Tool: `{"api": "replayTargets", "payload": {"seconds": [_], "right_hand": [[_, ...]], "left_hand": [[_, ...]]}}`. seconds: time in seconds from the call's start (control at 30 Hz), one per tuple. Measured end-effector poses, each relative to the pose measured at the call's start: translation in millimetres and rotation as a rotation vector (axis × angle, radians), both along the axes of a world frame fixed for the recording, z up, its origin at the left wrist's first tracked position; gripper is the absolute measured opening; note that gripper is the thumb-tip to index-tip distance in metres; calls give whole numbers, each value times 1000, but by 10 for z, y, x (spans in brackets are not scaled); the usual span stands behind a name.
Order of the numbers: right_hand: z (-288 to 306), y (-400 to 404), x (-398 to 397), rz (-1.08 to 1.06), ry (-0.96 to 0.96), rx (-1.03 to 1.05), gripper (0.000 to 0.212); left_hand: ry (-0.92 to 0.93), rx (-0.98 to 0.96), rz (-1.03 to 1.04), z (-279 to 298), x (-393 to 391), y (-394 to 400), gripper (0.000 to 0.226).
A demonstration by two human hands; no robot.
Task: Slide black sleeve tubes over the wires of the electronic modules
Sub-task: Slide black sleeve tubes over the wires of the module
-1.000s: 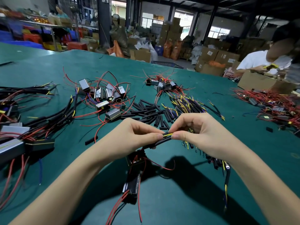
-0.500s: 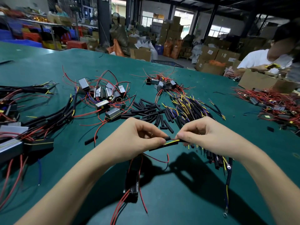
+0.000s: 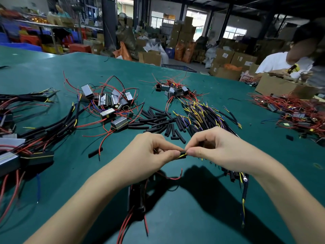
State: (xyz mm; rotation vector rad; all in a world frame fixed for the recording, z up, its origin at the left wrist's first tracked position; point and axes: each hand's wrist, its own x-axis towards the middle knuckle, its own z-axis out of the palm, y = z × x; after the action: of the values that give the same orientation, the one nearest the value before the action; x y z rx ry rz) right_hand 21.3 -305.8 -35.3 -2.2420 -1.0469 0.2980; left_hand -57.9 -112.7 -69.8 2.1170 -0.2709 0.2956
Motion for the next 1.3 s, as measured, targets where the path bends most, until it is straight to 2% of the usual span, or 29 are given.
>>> {"api": "replayTargets", "payload": {"seconds": [0.07,0.17,0.27,0.37,0.5,0.67,0.83,1.07,1.17,1.23,1.3], "right_hand": [[-19,29,-17,4,19,37,8],[-12,51,-10,-8,78,154,3],[-1,11,28,8,119,208,11],[-19,-6,53,24,101,192,12],[-46,25,67,-5,34,233,8],[-33,51,41,1,65,298,13],[-8,66,-41,10,69,235,14],[327,25,-236,-36,-92,312,15],[598,69,-293,-13,-200,280,10],[780,148,-328,17,-278,253,9],[939,267,-364,58,-319,252,9]], "left_hand": [[12,-35,25,-23,10,-8,15],[76,-186,73,-27,29,-36,9],[176,-327,67,10,31,-4,20],[282,-237,58,75,3,154,36],[324,-242,13,112,-6,241,11],[261,-261,67,74,9,148,2],[207,-220,10,136,-33,119,13],[268,-148,-248,257,-135,352,80],[315,-54,-255,157,-93,169,67],[286,-108,-207,137,-83,121,56],[278,-190,-195,168,-140,188,58]]}}
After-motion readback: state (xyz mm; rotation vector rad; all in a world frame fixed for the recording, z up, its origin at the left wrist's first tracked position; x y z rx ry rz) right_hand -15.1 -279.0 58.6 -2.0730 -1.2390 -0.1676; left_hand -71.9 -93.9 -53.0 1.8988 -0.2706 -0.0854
